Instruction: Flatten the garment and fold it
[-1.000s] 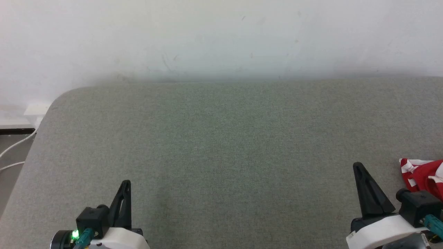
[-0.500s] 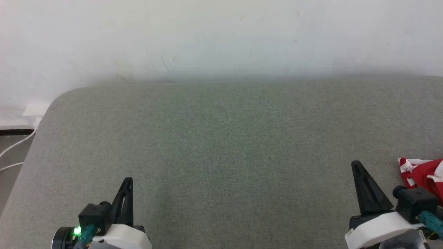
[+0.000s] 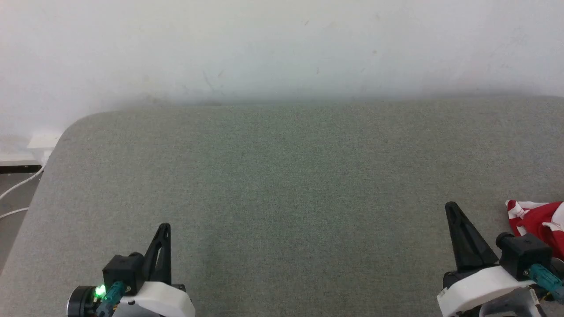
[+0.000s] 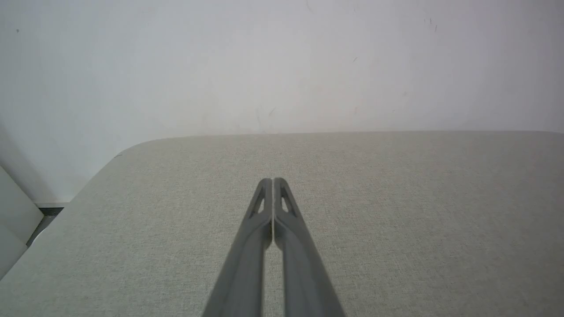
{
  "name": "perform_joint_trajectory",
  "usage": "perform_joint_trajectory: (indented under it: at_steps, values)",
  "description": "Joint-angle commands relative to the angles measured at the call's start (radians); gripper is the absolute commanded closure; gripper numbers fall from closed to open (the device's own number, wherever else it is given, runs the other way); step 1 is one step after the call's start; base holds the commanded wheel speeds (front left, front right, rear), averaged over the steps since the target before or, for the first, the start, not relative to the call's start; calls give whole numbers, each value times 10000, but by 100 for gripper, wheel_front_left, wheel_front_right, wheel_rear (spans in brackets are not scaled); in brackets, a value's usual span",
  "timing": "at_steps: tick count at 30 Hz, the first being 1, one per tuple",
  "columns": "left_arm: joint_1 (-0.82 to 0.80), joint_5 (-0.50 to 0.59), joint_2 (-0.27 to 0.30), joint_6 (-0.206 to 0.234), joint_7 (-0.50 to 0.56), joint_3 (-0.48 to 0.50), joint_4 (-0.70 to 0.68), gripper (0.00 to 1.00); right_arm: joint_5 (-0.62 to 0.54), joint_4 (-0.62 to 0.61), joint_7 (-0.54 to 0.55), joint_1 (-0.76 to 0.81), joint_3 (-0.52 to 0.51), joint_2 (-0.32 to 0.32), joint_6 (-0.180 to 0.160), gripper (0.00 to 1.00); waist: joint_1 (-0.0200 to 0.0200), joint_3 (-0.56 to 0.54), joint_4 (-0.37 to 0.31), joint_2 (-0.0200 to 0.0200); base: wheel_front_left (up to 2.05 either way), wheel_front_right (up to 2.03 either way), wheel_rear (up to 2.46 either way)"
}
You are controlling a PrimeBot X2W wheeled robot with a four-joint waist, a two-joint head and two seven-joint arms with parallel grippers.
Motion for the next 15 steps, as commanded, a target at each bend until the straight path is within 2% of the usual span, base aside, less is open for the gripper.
perform_joint_trajectory:
  at_steps: [1, 15]
  values:
    - [-148, 134, -32, 49, 58, 8, -91, 100, -92, 65, 39, -157, 18, 16, -4, 100, -1, 0, -3, 0, 0, 0, 0]
    - [-221, 280, -116, 88, 323, 12, -269, 100, -280, 251, 79, -330, 39, 20, -5, 100, -1, 1, -41, 0, 0, 0, 0]
